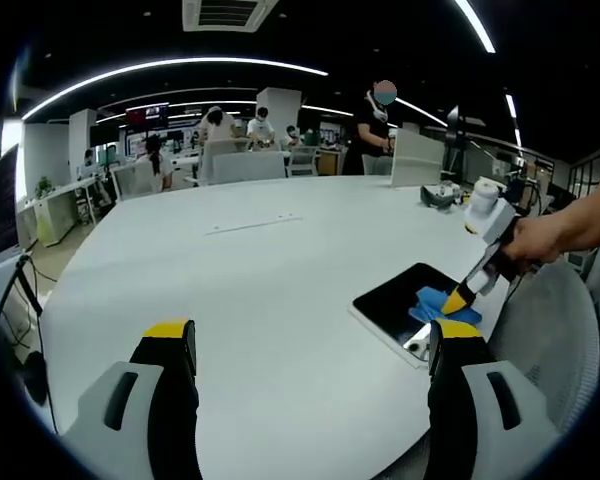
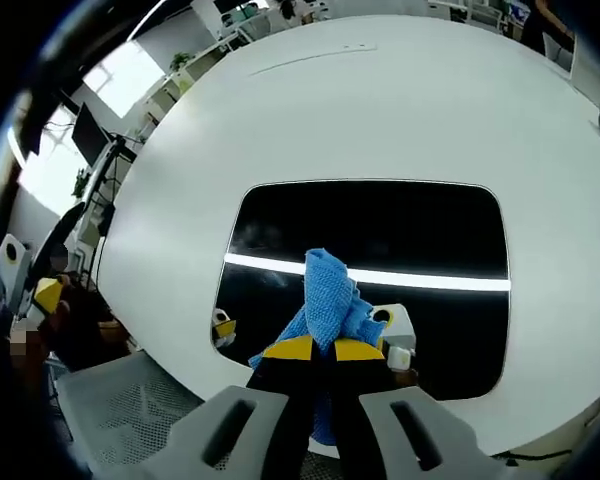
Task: Wipe the mirror surface with the cleaning cloth until all visible marks leave the cleaned area.
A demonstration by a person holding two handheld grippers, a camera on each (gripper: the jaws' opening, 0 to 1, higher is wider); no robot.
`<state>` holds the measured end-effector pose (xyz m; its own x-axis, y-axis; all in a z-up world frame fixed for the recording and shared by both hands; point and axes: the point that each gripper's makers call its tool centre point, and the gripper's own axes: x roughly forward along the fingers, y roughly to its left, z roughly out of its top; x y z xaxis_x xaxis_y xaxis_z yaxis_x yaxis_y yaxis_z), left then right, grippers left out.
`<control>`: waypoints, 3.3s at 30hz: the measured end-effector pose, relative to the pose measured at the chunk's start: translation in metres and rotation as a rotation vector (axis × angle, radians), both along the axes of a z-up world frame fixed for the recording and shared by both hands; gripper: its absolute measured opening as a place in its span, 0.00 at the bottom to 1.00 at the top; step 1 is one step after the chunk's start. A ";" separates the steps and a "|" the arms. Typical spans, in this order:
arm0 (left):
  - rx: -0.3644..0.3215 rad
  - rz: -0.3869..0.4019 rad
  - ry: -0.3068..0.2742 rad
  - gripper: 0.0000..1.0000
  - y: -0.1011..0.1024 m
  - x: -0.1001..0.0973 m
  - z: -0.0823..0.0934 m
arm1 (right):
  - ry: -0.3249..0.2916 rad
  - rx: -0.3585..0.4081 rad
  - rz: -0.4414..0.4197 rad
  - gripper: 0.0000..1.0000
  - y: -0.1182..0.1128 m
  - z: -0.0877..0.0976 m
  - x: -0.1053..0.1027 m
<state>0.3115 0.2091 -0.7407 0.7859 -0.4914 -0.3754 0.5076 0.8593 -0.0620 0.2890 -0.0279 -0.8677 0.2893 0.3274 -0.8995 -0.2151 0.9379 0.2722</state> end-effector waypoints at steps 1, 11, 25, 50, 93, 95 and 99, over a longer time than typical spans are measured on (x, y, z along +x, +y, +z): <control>0.002 -0.005 0.001 0.97 0.000 0.000 -0.001 | -0.001 -0.001 0.001 0.00 0.001 0.000 0.000; 0.024 -0.038 0.023 0.99 -0.005 -0.003 -0.010 | -0.002 0.005 0.031 0.00 0.023 0.000 -0.003; 0.012 -0.019 0.024 0.99 0.001 -0.007 -0.012 | -0.001 0.012 0.100 0.00 0.056 0.000 -0.009; 0.000 0.013 0.019 0.99 0.006 -0.009 -0.011 | -0.007 0.022 0.124 0.00 0.065 0.001 -0.007; -0.004 0.007 0.050 0.99 -0.002 -0.005 -0.020 | -0.033 0.006 0.160 0.00 0.074 -0.001 0.055; -0.013 0.012 0.052 0.99 -0.003 -0.005 -0.020 | -0.036 0.004 0.164 0.00 0.075 -0.001 0.060; -0.042 0.020 0.050 0.99 -0.004 -0.003 -0.018 | -0.041 0.006 0.164 0.00 0.075 -0.001 0.069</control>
<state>0.3082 0.2049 -0.7586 0.7764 -0.4923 -0.3934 0.4862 0.8652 -0.1231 0.3580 0.0474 -0.8691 0.2681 0.3786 -0.8859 -0.3764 0.8876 0.2654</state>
